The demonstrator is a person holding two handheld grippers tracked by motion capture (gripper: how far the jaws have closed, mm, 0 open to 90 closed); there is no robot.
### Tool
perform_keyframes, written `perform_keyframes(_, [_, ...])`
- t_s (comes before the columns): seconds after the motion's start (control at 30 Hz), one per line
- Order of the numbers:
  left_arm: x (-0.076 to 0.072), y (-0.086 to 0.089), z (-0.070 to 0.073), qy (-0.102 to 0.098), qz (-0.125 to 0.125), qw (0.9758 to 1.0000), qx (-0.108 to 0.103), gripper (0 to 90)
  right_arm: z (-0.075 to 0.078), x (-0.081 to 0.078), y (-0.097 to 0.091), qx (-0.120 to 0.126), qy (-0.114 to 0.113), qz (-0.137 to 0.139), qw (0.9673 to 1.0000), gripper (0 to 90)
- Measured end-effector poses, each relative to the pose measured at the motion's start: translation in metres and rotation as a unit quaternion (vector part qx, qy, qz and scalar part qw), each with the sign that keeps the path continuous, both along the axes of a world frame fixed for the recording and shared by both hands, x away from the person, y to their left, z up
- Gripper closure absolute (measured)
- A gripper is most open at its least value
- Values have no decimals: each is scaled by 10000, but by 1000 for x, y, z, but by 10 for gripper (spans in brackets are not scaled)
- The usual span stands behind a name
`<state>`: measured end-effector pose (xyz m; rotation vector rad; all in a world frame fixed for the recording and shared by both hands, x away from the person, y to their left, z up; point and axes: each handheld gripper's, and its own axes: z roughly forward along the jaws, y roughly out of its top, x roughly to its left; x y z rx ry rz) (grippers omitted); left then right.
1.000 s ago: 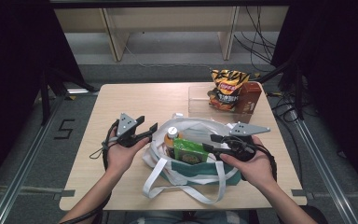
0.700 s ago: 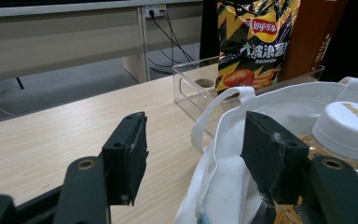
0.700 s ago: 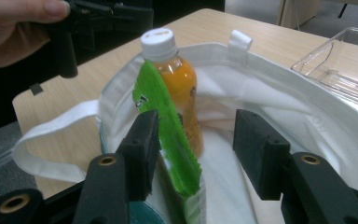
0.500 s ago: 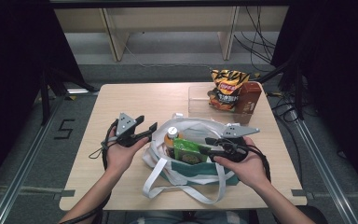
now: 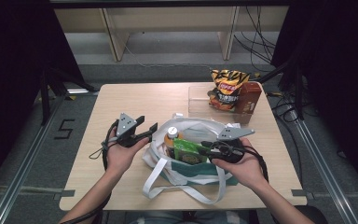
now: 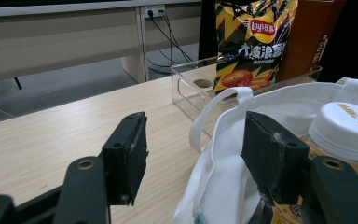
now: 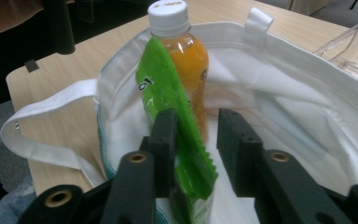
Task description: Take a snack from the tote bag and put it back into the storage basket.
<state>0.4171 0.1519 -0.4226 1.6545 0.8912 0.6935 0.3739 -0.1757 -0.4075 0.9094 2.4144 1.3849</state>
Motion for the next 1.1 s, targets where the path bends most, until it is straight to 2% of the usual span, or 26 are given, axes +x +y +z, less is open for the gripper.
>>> perform_keyframes(0.17, [0, 0, 0, -4, 11, 10000, -34, 398, -1, 2, -1, 8, 10, 64, 10000, 797])
perform_keyframes(0.3, [0, 0, 0, -5, 0, 10000, -8, 399, -2, 1, 0, 30, 128, 36, 9999, 850])
perform_keyframes(0.4, [0, 0, 0, -7, 0, 10000, -12, 399, -3, 2, 0, -42, 33, 104, 9999, 894])
perform_keyframes(0.53, [0, 0, 0, 7, 17, 10000, -28, 399, -3, 3, 0, -104, -113, 231, 9996, 900])
perform_keyframes(0.57, [0, 0, 0, 12, 20, 10000, -22, 399, -3, 2, 0, -117, -207, 170, 9996, 900])
perform_keyframes(0.6, [1, 0, 0, 4, 5, 10000, -1, 399, -2, 1, 1, -130, -185, 158, 9996, 900])
perform_keyframes(0.7, [0, 0, 0, -2, -1, 10000, 2, 399, 1, -1, 2, -204, -252, 299, 9990, 900])
perform_keyframes(0.73, [0, 0, 0, 0, 0, 10000, 2, 399, 2, 0, 2, -285, -399, 405, 9980, 900])
perform_keyframes(0.77, [1, 0, -1, 1, -2, 10000, 5, 399, 2, -1, 3, -321, -476, 377, 9976, 900])
perform_keyframes(0.83, [0, 1, -1, 14, 12, 10000, 9, 399, 3, -3, 4, -358, -447, 437, 9974, 900])
perform_keyframes(0.87, [0, 1, -1, 20, 22, 10000, -8, 399, 3, -2, 4, -370, -575, 565, 9961, 900])
perform_keyframes(0.9, [1, 1, -1, 16, 23, 10000, -16, 399, 4, -2, 3, -386, -555, 604, 9959, 900])
perform_keyframes(0.93, [0, 1, -1, 18, 27, 10000, -14, 399, 5, -4, 3, -381, -434, 553, 9968, 900])
perform_keyframes(0.97, [0, 1, -1, 21, 25, 10000, -11, 399, 5, -4, 3, -332, -554, 510, 9966, 900])
perform_keyframes(1.0, [1, 1, -1, 17, 16, 10000, 14, 399, 7, -4, 2, -390, -546, 505, 9965, 900])
perform_keyframes(1.1, [1, 0, -1, 20, 6, 10000, 18, 399, 10, -3, -2, -347, -660, 505, 9959, 900])
